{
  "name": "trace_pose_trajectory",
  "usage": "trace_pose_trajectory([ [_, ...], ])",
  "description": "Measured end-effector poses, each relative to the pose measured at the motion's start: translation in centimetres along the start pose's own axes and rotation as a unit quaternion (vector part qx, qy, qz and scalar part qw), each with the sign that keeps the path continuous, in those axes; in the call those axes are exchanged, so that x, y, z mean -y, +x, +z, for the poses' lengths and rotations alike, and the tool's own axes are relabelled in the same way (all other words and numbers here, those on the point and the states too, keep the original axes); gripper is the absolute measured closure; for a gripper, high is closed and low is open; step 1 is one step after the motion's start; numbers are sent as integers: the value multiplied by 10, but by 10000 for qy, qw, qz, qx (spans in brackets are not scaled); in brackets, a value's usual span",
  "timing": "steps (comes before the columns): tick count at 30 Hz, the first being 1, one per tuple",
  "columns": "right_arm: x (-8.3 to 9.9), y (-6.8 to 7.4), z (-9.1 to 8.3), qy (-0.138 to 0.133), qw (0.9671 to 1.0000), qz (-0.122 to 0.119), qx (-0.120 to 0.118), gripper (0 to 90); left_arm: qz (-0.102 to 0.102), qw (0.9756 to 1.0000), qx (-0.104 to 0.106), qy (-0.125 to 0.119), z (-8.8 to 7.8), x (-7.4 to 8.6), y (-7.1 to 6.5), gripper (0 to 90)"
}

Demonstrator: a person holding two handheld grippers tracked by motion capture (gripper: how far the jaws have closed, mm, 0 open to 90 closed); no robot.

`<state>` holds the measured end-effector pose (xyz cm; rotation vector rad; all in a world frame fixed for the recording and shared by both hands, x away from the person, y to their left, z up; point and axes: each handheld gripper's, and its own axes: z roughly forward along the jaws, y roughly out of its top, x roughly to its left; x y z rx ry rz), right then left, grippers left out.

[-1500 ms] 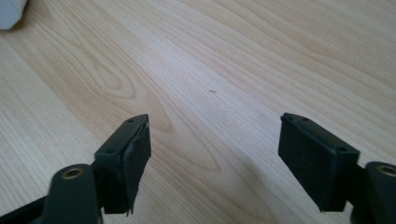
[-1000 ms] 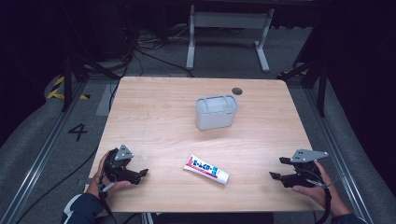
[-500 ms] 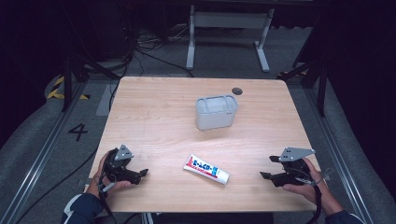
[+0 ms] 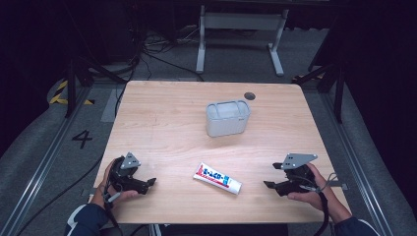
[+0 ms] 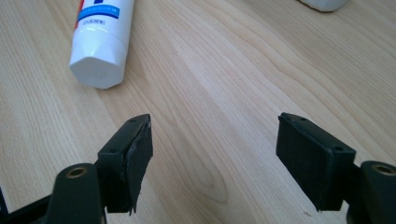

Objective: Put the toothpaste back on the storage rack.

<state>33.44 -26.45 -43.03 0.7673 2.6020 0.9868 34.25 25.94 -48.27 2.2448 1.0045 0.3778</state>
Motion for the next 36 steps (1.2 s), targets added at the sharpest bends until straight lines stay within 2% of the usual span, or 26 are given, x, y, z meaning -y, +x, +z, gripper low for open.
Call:
trace_pose_trajectory([
  [4,-10,5,5,-16,9999,-58,-123,278,-6,10000,0,-4,0,0,0,9],
  [7,-17,9,10,11,9998,-172,-134,278,-6,10000,0,-4,0,0,0,9],
  [19,-43,27,31,103,9986,-373,-359,282,-6,10000,1,-6,0,0,0,9],
  [24,-51,31,36,162,9987,-401,-273,289,-7,10000,1,-5,0,0,0,9],
  [36,-67,34,51,198,9981,-487,-315,290,-7,10000,2,-5,0,0,0,9],
])
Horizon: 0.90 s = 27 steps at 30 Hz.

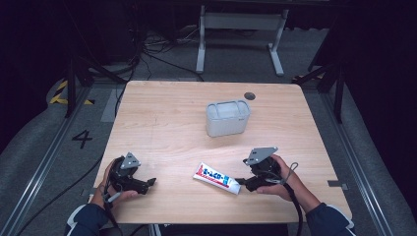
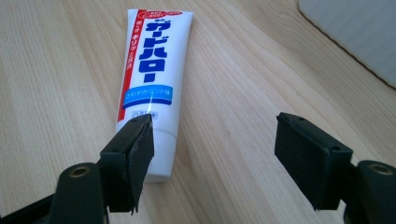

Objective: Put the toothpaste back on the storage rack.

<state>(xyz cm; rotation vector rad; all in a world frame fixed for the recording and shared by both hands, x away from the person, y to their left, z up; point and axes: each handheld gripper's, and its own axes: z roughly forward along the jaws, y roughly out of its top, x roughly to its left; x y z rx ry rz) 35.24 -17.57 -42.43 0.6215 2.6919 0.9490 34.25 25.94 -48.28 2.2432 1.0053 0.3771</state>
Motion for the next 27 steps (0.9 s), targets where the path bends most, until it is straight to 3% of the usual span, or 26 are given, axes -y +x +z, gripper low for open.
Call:
trace_pose_trajectory([
  [24,-31,14,33,175,9994,-214,-213,301,20,10000,29,3,0,0,1,14],
  [27,-38,15,38,161,9994,-128,-265,299,20,10000,29,3,0,0,1,14],
])
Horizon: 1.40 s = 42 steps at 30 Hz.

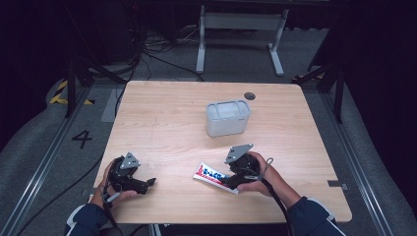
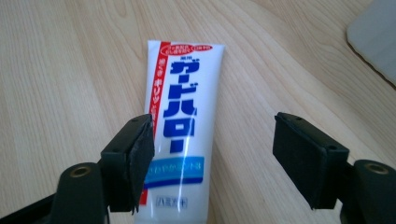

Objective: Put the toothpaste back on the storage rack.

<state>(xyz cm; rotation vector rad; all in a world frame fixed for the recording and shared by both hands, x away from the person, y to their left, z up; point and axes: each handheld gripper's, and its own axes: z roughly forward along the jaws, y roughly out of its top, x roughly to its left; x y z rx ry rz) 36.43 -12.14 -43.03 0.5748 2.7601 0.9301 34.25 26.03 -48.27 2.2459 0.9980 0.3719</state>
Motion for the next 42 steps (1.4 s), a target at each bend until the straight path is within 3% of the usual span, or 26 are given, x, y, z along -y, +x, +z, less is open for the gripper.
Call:
trace_pose_trajectory([
  [12,-16,6,26,481,9986,-39,-206,311,37,10000,-6,-35,0,0,1,17],
  [27,-32,11,45,990,9944,-289,-216,326,36,10000,-11,-31,0,0,0,17],
  [35,-34,12,54,1159,9926,-215,-303,340,33,10000,-15,-30,0,0,0,17],
  [42,-37,10,56,1144,9930,-132,-252,382,33,10000,-10,-35,0,0,0,17],
])
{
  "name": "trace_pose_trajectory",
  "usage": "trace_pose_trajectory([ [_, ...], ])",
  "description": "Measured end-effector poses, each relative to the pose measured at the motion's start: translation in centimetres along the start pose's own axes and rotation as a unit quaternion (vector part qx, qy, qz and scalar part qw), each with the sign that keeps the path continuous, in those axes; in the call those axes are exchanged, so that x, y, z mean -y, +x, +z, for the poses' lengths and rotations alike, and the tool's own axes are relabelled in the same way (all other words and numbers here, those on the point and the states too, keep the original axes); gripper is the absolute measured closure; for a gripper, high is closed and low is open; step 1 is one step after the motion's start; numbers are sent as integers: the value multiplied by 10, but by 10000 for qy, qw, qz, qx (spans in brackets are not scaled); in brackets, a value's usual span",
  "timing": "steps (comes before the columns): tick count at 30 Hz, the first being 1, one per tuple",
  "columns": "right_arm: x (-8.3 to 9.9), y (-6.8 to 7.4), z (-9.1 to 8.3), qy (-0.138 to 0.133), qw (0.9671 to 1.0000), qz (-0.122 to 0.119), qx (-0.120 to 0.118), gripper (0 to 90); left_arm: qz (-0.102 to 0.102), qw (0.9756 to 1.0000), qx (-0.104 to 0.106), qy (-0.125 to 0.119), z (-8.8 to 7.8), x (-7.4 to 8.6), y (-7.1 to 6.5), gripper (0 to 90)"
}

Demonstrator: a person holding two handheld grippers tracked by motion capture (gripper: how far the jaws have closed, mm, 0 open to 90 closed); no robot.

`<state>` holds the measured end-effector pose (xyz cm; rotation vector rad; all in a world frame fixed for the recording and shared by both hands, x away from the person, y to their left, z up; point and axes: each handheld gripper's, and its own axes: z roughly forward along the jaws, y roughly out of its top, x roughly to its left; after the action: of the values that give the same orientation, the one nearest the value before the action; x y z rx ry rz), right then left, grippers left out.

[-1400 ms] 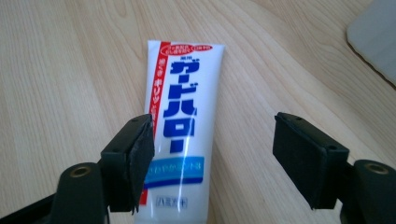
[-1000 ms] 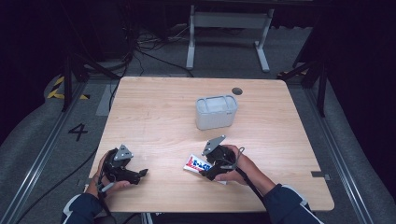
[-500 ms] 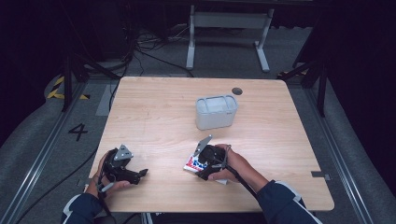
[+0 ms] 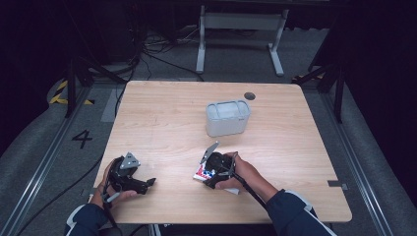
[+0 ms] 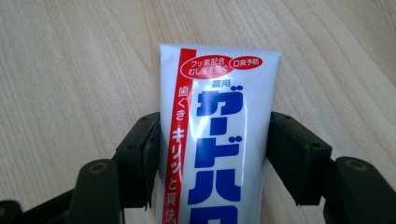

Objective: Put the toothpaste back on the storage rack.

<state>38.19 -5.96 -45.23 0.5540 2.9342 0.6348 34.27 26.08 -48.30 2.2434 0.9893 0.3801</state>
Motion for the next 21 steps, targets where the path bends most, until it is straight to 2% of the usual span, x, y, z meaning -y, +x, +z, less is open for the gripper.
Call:
trace_pose_trajectory([
  [10,-4,1,0,84,10000,-14,-43,409,4,10000,9,-6,0,0,0,17],
  [16,-6,4,-1,166,9997,-150,-73,469,2,10000,-4,7,0,0,0,17],
  [21,-7,5,-3,230,9994,-263,1,553,-1,10000,-7,3,0,0,0,17],
])
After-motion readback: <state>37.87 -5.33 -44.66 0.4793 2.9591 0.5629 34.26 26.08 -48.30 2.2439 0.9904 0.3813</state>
